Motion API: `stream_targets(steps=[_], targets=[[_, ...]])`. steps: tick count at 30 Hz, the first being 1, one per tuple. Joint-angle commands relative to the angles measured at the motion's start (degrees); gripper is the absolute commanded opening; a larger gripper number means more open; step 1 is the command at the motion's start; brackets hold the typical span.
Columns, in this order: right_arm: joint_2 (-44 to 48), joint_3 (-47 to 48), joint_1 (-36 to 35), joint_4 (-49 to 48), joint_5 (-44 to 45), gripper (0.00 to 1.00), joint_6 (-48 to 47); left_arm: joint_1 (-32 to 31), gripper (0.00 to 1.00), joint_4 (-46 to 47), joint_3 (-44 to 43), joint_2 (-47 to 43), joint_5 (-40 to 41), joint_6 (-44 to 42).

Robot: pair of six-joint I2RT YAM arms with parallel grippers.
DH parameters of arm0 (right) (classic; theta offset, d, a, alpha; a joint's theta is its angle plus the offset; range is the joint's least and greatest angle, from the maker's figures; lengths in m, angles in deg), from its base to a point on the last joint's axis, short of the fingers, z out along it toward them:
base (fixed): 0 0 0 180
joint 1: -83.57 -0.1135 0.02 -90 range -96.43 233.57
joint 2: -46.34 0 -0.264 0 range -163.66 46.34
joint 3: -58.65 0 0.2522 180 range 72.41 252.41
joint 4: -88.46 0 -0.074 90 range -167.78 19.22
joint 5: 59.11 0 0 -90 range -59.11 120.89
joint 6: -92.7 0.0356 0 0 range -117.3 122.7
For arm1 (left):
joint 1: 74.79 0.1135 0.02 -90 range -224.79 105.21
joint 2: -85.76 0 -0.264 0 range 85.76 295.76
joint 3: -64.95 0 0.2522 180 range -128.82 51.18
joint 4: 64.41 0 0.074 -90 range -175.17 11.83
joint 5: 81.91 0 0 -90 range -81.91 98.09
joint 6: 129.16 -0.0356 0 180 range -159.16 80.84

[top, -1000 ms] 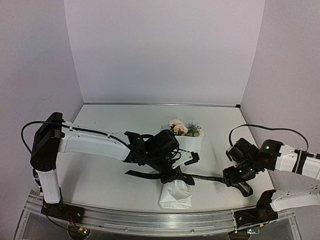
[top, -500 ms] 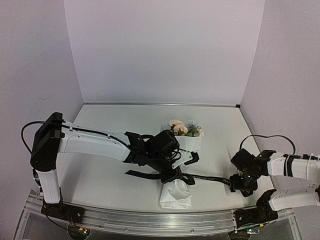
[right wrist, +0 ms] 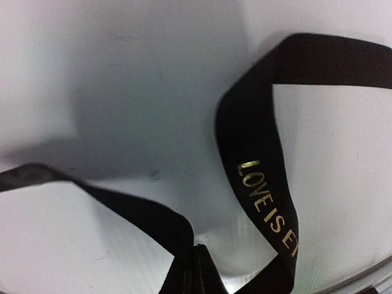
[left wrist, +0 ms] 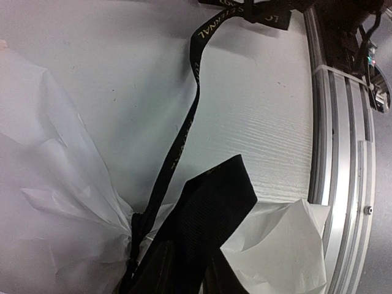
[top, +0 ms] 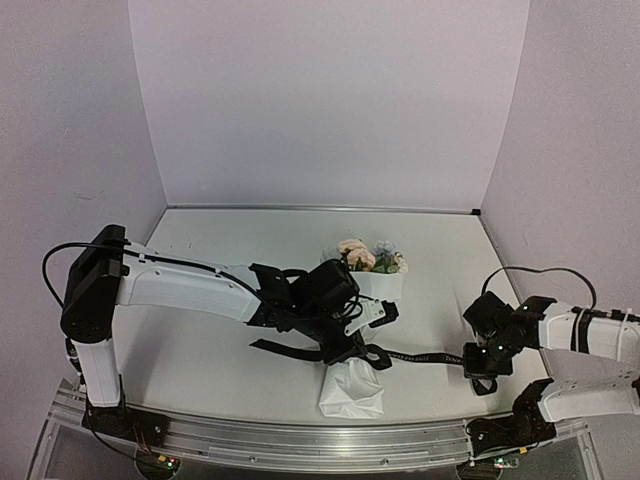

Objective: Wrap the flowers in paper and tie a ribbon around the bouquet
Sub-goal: Cross the half-tied ribbon over the folded bouquet.

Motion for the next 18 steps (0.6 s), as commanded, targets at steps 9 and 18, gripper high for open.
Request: stream_targets(steps=[9, 18], targets=[[-3.3, 23.8, -3.2, 15.5, -17.6, 0.00, -2.1, -0.3, 0.47, 6.8, 0.4, -2.9, 0.0, -0.3], [-6.7, 34.6, -9.7, 16.9, -23.4, 0.00, -3.2, 1.9, 0.58, 10.6, 3.6, -7.3, -3.4, 1.3]])
